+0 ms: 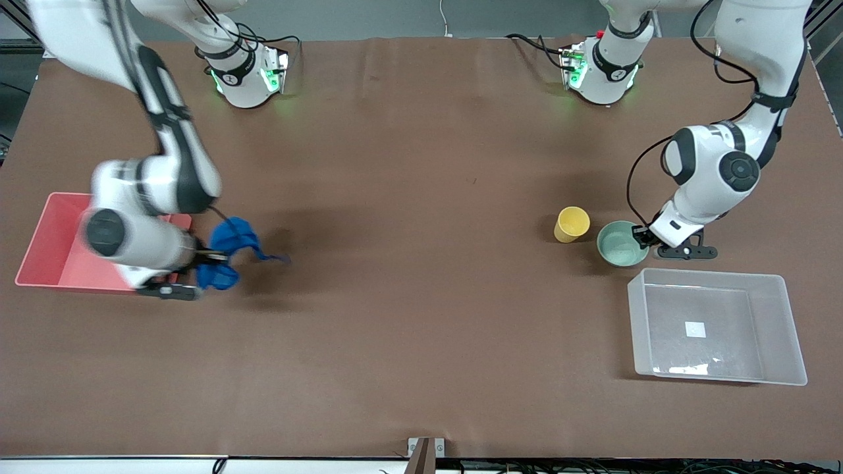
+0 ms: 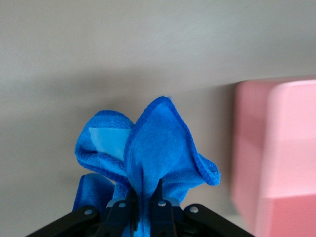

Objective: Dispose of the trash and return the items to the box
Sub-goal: 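Place the cloth in the pink bin while the left gripper places the bowl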

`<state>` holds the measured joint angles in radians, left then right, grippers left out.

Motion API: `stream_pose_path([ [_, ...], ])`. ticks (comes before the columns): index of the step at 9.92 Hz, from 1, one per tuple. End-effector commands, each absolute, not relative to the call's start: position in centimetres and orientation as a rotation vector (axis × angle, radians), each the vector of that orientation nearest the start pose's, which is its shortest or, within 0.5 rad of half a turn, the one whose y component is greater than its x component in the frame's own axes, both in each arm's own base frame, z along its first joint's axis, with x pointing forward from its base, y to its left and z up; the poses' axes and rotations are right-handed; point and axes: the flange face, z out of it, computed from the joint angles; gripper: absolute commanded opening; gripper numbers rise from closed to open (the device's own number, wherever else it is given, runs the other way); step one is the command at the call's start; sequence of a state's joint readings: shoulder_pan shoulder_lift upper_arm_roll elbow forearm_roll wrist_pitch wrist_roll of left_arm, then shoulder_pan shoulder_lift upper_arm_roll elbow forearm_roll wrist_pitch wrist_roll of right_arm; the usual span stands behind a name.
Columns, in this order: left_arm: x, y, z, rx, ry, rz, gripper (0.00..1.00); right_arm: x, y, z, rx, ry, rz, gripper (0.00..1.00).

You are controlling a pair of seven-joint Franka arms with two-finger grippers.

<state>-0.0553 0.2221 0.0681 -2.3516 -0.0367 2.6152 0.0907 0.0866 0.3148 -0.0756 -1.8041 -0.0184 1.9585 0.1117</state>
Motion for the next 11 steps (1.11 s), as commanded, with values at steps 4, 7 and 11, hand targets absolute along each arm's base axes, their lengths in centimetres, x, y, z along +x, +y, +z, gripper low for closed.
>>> stream_pose_path([
  [4,56.4,3.2,36.8,-3.166,0.034,-0.012,0.00,57.5,-21.2,40.6,-3.175,-0.212,0.174,0.01],
  [7,65.7,5.3,35.6,-3.131,0.007,-0.091,0.00,55.2,-22.7,33.8,-3.187,-0.216,0.164,0.01],
  [11,72.3,9.8,31.6,-3.174,0.110,-0.010,0.00,54.0,-23.5,26.3,-3.207,-0.227,0.192,0.19],
])
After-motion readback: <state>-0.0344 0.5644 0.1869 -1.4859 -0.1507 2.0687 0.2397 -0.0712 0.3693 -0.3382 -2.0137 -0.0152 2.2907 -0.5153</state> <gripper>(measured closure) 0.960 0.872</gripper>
